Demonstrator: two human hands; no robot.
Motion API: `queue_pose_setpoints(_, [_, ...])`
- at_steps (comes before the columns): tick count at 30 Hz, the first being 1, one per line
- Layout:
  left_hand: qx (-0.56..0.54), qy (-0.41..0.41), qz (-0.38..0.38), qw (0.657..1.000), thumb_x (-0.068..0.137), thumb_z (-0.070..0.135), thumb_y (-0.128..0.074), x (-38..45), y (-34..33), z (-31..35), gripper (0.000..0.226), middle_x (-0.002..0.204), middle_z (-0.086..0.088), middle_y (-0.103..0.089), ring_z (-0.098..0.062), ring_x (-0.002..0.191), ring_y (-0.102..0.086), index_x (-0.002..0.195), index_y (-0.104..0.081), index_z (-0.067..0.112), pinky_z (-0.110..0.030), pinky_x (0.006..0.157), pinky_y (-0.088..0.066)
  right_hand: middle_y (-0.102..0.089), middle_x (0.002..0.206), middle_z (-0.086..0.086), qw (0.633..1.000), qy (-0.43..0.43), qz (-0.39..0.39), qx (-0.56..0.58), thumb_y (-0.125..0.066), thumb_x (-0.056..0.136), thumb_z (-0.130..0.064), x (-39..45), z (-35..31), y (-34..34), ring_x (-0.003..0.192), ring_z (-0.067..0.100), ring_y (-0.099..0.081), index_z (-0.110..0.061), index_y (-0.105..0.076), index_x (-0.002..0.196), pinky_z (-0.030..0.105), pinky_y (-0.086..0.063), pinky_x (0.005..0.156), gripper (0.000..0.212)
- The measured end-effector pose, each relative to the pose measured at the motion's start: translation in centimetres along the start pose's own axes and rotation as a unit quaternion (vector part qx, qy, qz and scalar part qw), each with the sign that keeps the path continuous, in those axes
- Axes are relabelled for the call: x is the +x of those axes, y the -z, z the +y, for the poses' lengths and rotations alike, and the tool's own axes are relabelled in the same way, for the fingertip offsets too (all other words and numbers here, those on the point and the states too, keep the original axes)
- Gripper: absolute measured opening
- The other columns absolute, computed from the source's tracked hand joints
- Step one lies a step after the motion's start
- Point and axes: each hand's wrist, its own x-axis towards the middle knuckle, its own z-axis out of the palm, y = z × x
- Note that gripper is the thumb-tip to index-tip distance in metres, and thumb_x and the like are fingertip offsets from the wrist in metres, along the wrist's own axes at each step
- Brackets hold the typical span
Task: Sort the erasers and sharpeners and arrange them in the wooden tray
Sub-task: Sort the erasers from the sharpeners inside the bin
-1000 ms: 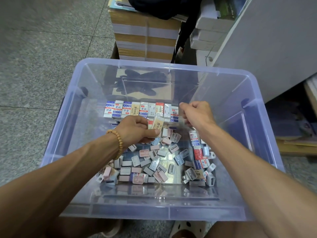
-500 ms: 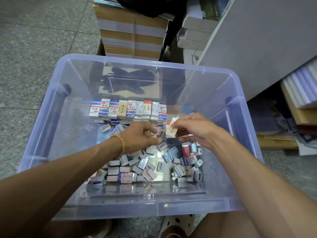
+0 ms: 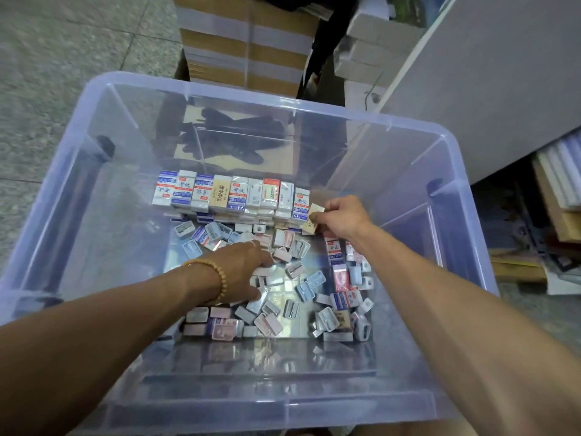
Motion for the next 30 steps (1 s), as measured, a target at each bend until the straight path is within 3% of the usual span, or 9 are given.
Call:
queue_pose_setpoints(3, [-0.001, 0.0, 0.001, 1.0, 0.082, 0.036, -0.073, -0.1, -0.1, 0.2, 0.063, 0.135, -0.002, -0.047, -0.023, 0.121, -0.049, 0.138, -0.046, 0.025, -0.034, 0.095, -0.044, -0.075, 0.088, 0.009, 0.999, 0.013, 0.019, 0.03, -0.078, 0.086, -0.017, -0.3, 0.4, 0.3, 0.076, 0.021, -0.07, -0.011, -0.07, 0.084, 0.041, -0.06, 0.084, 0.01])
queue_pose_setpoints(5, [0.002, -0.004, -0.001, 1.0, 0.082, 0.037, -0.073, -0.2, -0.1, 0.3, 0.062, 0.134, -0.001, -0.047, -0.022, 0.121, -0.049, 0.137, -0.046, 0.026, -0.032, 0.092, -0.044, -0.074, 0.087, 0.005, 0.996, 0.042, 0.081, 0.019, -0.072, 0.091, -0.015, -0.3, 0.8, 0.9, 0.082, 0.019, -0.067, -0.017, -0.072, 0.083, 0.037, -0.057, 0.088, 0.008])
queue_pose_setpoints(8, [-0.002, -0.004, -0.004, 1.0, 0.083, 0.037, -0.072, -0.2, -0.1, 0.4, 0.061, 0.133, -0.001, -0.048, -0.021, 0.119, -0.05, 0.136, -0.047, 0.026, -0.025, 0.082, -0.037, -0.072, 0.114, 0.008, 0.983, 0.066, 0.089, -0.146, -0.065, 0.091, -0.006, -0.3, 1.3, 1.0, 0.107, 0.026, -0.065, -0.014, -0.074, 0.113, 0.033, -0.05, 0.097, 0.025])
queue_pose_setpoints(10, [-0.006, -0.002, -0.008, 1.0, 0.083, 0.037, -0.072, -0.3, -0.1, 0.6, 0.059, 0.132, -0.001, -0.048, -0.021, 0.117, -0.051, 0.136, -0.048, 0.026, -0.025, 0.081, -0.037, -0.068, 0.119, 0.014, 0.966, 0.062, 0.066, -0.242, -0.063, 0.088, -0.003, -0.4, 1.6, 0.5, 0.108, 0.033, -0.064, -0.01, -0.07, 0.115, 0.036, -0.053, 0.093, 0.029])
queue_pose_setpoints(13, [-0.012, -0.001, -0.011, 1.0, 0.084, 0.037, -0.071, -0.3, 0.0, 0.6, 0.056, 0.129, -0.001, -0.049, -0.021, 0.114, -0.052, 0.134, -0.049, 0.025, -0.025, 0.079, -0.038, -0.067, 0.114, 0.016, 0.958, 0.045, 0.069, -0.275, -0.063, 0.087, -0.006, -0.6, 1.9, 0.1, 0.103, 0.035, -0.065, -0.008, -0.069, 0.109, 0.038, -0.056, 0.087, 0.023])
queue_pose_setpoints(18, [-0.019, 0.0, -0.019, 1.0, 0.086, 0.036, -0.069, -0.4, 0.2, 0.7, 0.053, 0.128, -0.001, -0.05, -0.021, 0.111, -0.052, 0.133, -0.049, 0.023, -0.024, 0.078, -0.037, -0.072, 0.092, 0.014, 0.97, 0.024, 0.092, -0.223, -0.069, 0.084, -0.012, -1.0, 1.6, 0.0, 0.085, 0.029, -0.067, -0.007, -0.071, 0.084, 0.031, -0.053, 0.069, 0.006])
queue_pose_setpoints(22, [-0.023, 0.002, -0.022, 0.999, 0.086, 0.037, -0.069, -0.3, 0.2, 0.7, 0.052, 0.127, -0.001, -0.05, -0.02, 0.108, -0.052, 0.132, -0.05, 0.023, -0.024, 0.077, -0.037, -0.061, 0.064, 0.005, 0.985, 0.004, 0.129, -0.117, -0.072, 0.083, -0.015, -1.5, 0.9, 0.8, 0.065, 0.02, -0.056, -0.01, -0.062, 0.064, 0.031, -0.047, 0.057, 0.022])
queue_pose_setpoints(26, [-0.024, 0.0, -0.026, 0.999, 0.085, 0.037, -0.07, -0.3, 0.2, 0.7, 0.052, 0.129, -0.002, -0.05, -0.021, 0.111, -0.052, 0.131, -0.051, 0.022, -0.024, 0.081, -0.038, -0.076, 0.086, 0.007, 0.998, 0.015, 0.066, -0.016, -0.078, 0.082, -0.012, -2.2, 0.0, 0.5, 0.075, 0.017, -0.069, -0.01, -0.074, 0.079, 0.036, -0.06, 0.076, 0.006])
queue_pose_setpoints(30, [-0.024, -0.004, -0.021, 0.999, 0.086, 0.038, -0.068, -0.2, 0.3, 0.6, 0.051, 0.131, -0.002, -0.05, -0.021, 0.112, -0.053, 0.131, -0.051, 0.022, -0.026, 0.084, -0.04, -0.076, 0.091, 0.011, 0.998, -0.017, 0.04, 0.047, -0.077, 0.087, -0.013, -1.8, 0.2, -0.2, 0.089, 0.029, -0.074, -0.014, -0.07, 0.077, 0.044, -0.06, 0.084, 0.012])
